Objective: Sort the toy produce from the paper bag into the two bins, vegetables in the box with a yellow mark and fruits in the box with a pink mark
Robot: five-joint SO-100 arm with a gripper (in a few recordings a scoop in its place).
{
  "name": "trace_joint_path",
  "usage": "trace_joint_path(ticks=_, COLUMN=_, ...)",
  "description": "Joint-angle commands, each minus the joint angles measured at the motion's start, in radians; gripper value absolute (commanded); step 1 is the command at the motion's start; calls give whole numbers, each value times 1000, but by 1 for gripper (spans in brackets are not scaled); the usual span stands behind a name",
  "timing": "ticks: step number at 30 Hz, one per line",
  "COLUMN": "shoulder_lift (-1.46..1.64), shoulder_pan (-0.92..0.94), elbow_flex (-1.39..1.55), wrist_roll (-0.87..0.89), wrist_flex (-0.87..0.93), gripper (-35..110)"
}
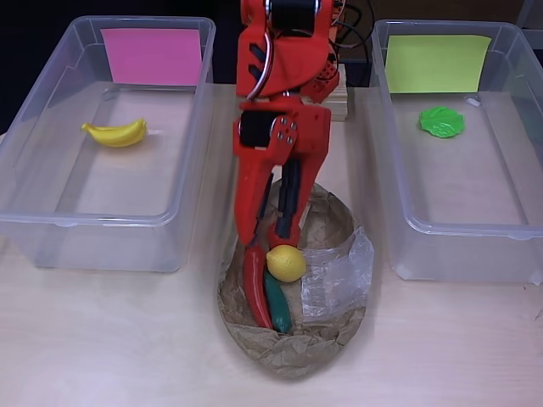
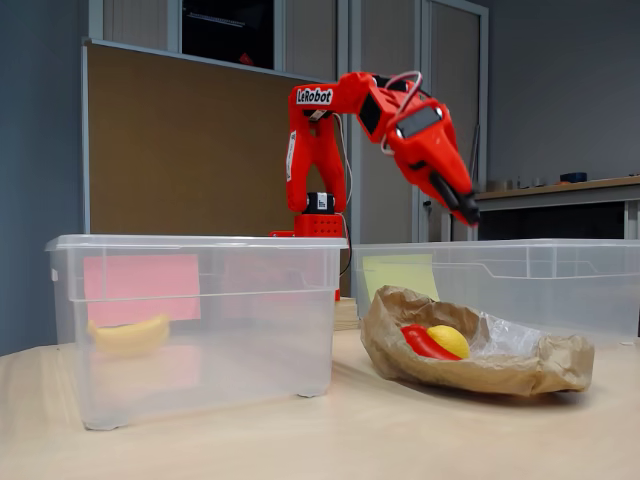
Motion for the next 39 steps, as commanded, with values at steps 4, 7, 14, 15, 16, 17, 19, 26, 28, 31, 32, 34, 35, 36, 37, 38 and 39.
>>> trace_joint_path(ticks=4, shoulder_lift=-224, shoulder_pan=-54, elbow_flex=-60, wrist_roll=430, wrist_flex=-35, gripper=10)
trace_joint_path(ticks=7, shoulder_lift=-305, shoulder_pan=-58, elbow_flex=-75, wrist_roll=537, wrist_flex=-29, gripper=8)
trace_joint_path(ticks=14, shoulder_lift=-403, shoulder_pan=-20, elbow_flex=-127, wrist_roll=578, wrist_flex=-2, gripper=20)
trace_joint_path(ticks=15, shoulder_lift=-416, shoulder_pan=-15, elbow_flex=-143, wrist_roll=569, wrist_flex=0, gripper=23)
trace_joint_path(ticks=16, shoulder_lift=-428, shoulder_pan=-12, elbow_flex=-158, wrist_roll=552, wrist_flex=0, gripper=24)
trace_joint_path(ticks=17, shoulder_lift=-439, shoulder_pan=-11, elbow_flex=-178, wrist_roll=541, wrist_flex=6, gripper=26)
trace_joint_path(ticks=19, shoulder_lift=-453, shoulder_pan=-5, elbow_flex=-207, wrist_roll=526, wrist_flex=25, gripper=30)
trace_joint_path(ticks=26, shoulder_lift=-468, shoulder_pan=6, elbow_flex=-221, wrist_roll=494, wrist_flex=38, gripper=27)
trace_joint_path(ticks=28, shoulder_lift=-477, shoulder_pan=8, elbow_flex=-213, wrist_roll=503, wrist_flex=41, gripper=21)
trace_joint_path(ticks=31, shoulder_lift=-497, shoulder_pan=3, elbow_flex=-202, wrist_roll=520, wrist_flex=41, gripper=18)
trace_joint_path(ticks=32, shoulder_lift=-508, shoulder_pan=2, elbow_flex=-202, wrist_roll=520, wrist_flex=41, gripper=18)
trace_joint_path(ticks=34, shoulder_lift=-525, shoulder_pan=-2, elbow_flex=-202, wrist_roll=518, wrist_flex=48, gripper=18)
trace_joint_path(ticks=35, shoulder_lift=-535, shoulder_pan=-2, elbow_flex=-204, wrist_roll=520, wrist_flex=52, gripper=18)
trace_joint_path(ticks=36, shoulder_lift=-548, shoulder_pan=-5, elbow_flex=-210, wrist_roll=520, wrist_flex=60, gripper=19)
trace_joint_path(ticks=37, shoulder_lift=-557, shoulder_pan=-5, elbow_flex=-215, wrist_roll=520, wrist_flex=66, gripper=19)
trace_joint_path(ticks=38, shoulder_lift=-565, shoulder_pan=-5, elbow_flex=-219, wrist_roll=522, wrist_flex=71, gripper=19)
trace_joint_path(ticks=39, shoulder_lift=-572, shoulder_pan=-5, elbow_flex=-224, wrist_roll=520, wrist_flex=78, gripper=19)
